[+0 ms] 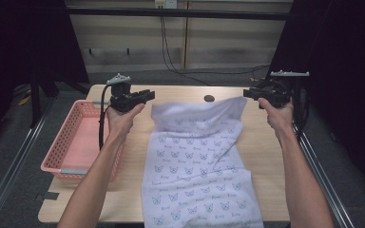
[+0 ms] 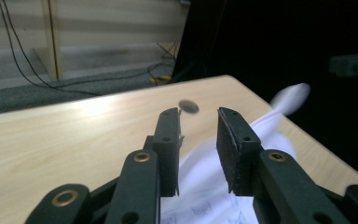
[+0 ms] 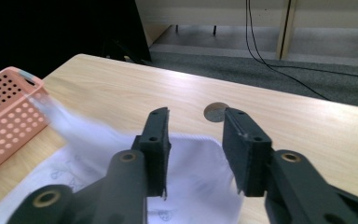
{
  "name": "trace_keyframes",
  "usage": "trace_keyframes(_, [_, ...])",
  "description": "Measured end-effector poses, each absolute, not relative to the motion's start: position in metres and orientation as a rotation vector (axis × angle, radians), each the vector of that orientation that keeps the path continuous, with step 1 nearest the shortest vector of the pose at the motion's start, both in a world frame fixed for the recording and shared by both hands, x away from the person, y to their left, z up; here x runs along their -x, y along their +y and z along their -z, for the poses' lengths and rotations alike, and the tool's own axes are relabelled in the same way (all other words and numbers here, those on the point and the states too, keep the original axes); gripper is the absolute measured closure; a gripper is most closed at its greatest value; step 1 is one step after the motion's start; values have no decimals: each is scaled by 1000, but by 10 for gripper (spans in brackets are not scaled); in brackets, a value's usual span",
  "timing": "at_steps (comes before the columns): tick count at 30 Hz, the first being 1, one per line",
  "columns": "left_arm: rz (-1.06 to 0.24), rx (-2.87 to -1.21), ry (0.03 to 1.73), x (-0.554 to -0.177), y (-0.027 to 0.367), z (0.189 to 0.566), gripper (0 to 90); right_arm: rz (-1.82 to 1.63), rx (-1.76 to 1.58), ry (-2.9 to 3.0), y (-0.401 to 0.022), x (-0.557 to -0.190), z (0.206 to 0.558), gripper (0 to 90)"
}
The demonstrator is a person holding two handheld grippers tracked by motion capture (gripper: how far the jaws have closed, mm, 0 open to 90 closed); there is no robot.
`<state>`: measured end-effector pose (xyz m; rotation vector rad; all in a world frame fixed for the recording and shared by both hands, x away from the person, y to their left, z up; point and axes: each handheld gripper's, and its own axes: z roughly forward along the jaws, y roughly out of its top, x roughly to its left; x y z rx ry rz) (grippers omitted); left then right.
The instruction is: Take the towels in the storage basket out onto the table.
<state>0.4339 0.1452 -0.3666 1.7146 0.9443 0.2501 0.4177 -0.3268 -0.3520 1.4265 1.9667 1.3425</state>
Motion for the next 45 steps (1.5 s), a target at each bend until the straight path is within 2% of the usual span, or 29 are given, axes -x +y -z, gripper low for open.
trace_keyframes(6, [-179, -1734, 911, -412, 138, 383, 668, -1353, -1383, 2050, -323, -394, 375, 593])
trace_keyframes(12, [-95, -1820, 840, -366, 125, 404, 711, -1411, -1316, 2188, -314, -336, 405, 598])
trace_keyframes(21, [71, -1994, 769, -284, 128, 467, 684, -1387, -1269, 2384, -303, -254, 452, 578])
trace_keyframes(26, [102, -2058, 740, -259, 134, 477, 650, -1328, -1202, 2507, -295, -234, 471, 665])
trace_keyframes(33, [61, -2090, 788, -259, 145, 488, 533, -1146, -1245, 2573, -291, -233, 495, 567])
trace_keyframes(34, [58, -2085, 786, -260, 145, 489, 521, -1150, -1215, 2558, -291, -230, 496, 576])
trace_keyframes(36, [41, -2082, 785, -262, 146, 489, 514, -1122, -1179, 2597, -291, -226, 495, 682])
trace_keyframes(38, [51, -2082, 791, -263, 146, 491, 500, -1129, -1148, 2634, -295, -219, 495, 826])
trace_keyframes(39, [53, -2090, 781, -263, 144, 492, 500, -1142, -1157, 2641, -297, -215, 496, 865])
trace_keyframes(43, [60, -2158, 753, -260, 135, 497, 453, -1138, -1145, 2723, -300, -198, 494, 884])
trace_keyframes(45, [19, -2189, 735, -256, 132, 498, 473, -1141, -1131, 2756, -300, -189, 493, 886])
